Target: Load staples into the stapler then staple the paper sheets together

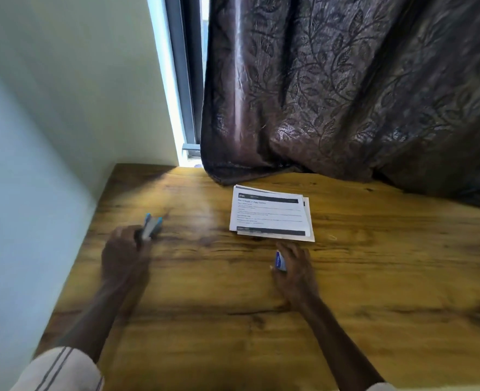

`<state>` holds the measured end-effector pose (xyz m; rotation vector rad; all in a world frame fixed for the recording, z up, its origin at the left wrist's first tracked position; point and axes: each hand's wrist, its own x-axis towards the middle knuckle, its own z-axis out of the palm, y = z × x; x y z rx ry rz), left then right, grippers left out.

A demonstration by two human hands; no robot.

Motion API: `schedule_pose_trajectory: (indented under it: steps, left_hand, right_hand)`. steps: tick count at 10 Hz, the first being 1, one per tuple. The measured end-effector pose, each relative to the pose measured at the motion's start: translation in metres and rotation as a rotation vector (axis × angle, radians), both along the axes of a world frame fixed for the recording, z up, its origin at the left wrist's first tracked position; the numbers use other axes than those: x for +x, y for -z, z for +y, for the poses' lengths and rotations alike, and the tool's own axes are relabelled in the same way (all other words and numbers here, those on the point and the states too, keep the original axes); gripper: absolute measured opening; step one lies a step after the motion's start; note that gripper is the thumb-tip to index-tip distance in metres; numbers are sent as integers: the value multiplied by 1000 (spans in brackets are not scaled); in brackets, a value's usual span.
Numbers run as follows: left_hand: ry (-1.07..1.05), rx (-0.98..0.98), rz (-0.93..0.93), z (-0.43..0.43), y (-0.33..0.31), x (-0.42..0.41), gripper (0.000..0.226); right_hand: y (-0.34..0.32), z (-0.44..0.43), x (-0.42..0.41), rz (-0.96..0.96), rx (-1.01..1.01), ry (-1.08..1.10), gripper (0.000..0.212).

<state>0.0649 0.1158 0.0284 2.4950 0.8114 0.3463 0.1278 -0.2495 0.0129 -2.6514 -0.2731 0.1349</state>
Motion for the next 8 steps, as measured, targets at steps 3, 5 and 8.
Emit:
schedule_pose_trajectory:
  steps: [3,5,8]
  left_hand:
    - [401,-270,-46,-168,0,0,33]
    - [481,-192,81,-200,9,13,59]
    - [446,130,-140,-168,-35,17,69]
  right_hand:
    - [-5,-37,-30,-28,-72,118,61]
    - [-11,-33,-26,66,-154,144,72]
    - [-49,-17,-13,-237,-202,-43,71]
